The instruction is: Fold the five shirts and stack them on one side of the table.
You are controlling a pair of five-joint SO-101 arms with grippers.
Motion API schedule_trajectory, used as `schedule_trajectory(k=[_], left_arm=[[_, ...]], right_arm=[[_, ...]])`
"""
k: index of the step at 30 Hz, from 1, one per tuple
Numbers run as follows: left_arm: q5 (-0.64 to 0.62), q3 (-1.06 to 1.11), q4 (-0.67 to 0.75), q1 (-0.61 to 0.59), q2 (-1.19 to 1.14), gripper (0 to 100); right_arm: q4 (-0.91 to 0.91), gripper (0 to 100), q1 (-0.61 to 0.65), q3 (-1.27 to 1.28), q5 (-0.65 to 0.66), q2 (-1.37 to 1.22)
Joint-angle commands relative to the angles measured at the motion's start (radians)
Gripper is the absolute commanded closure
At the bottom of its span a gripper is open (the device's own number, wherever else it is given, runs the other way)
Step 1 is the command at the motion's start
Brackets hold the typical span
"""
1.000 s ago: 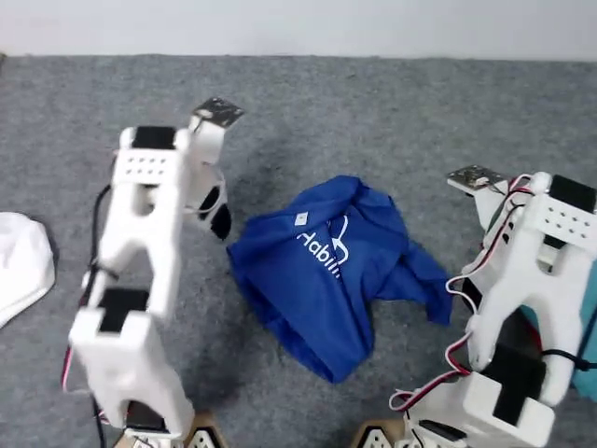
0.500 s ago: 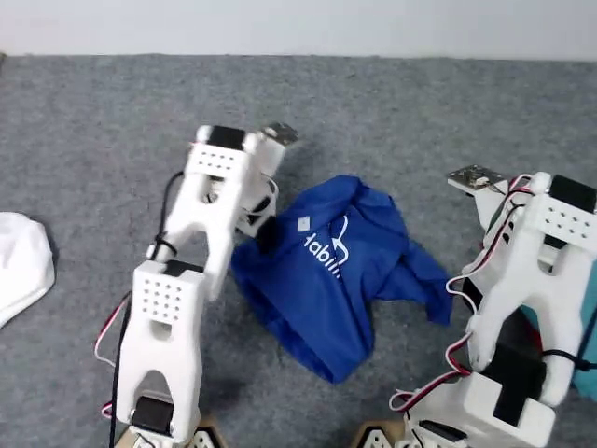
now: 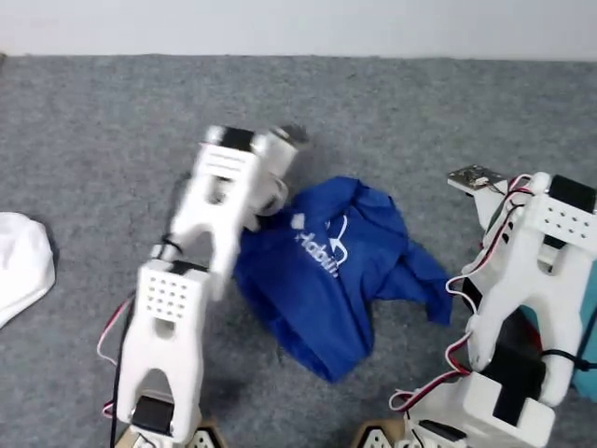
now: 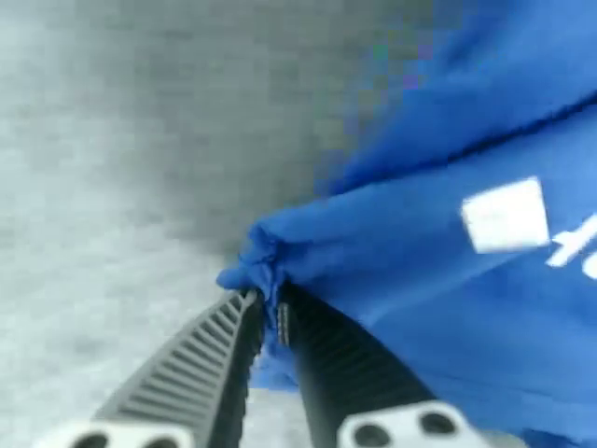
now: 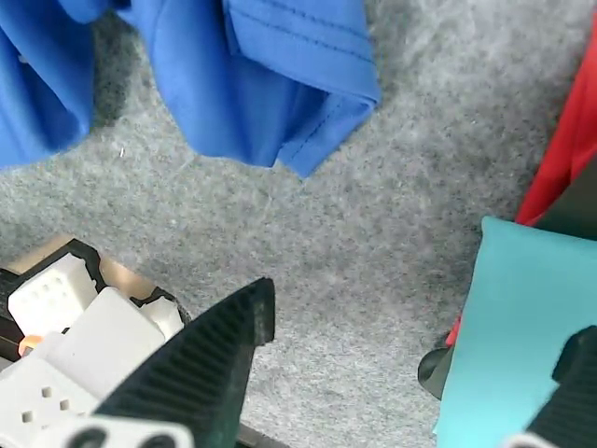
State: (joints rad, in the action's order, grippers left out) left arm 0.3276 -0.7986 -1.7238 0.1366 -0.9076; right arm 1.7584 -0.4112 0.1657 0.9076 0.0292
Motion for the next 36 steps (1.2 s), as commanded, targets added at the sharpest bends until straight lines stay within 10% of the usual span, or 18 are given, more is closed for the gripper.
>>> schedule_trajectory(k=[1, 13, 19, 27, 36], left_arm=[[-0.005, -0.199, -0.028, -0.133, 0.066, 99], [-0.233, -0.375, 0.279, -0.482, 0.066, 98], [-0.227, -0.378, 0.126, -0.451, 0.072, 76], [-0.192, -0.380, -0.038, -0.473, 0.097, 74], [-0.192, 0.460, -0.037, -0.267, 0.598, 74]], right_arm=[[0.036, 54.2, -0.008, -0.005, 0.002, 0.035], [0.035, 54.2, -0.007, -0.005, -0.046, 0.033], [0.036, 54.2, 0.021, -0.005, -0.046, 0.033], [0.035, 54.2, 0.131, -0.006, -0.063, 0.035], [-0.068, 54.2, 0.255, -0.009, -0.255, -0.024]])
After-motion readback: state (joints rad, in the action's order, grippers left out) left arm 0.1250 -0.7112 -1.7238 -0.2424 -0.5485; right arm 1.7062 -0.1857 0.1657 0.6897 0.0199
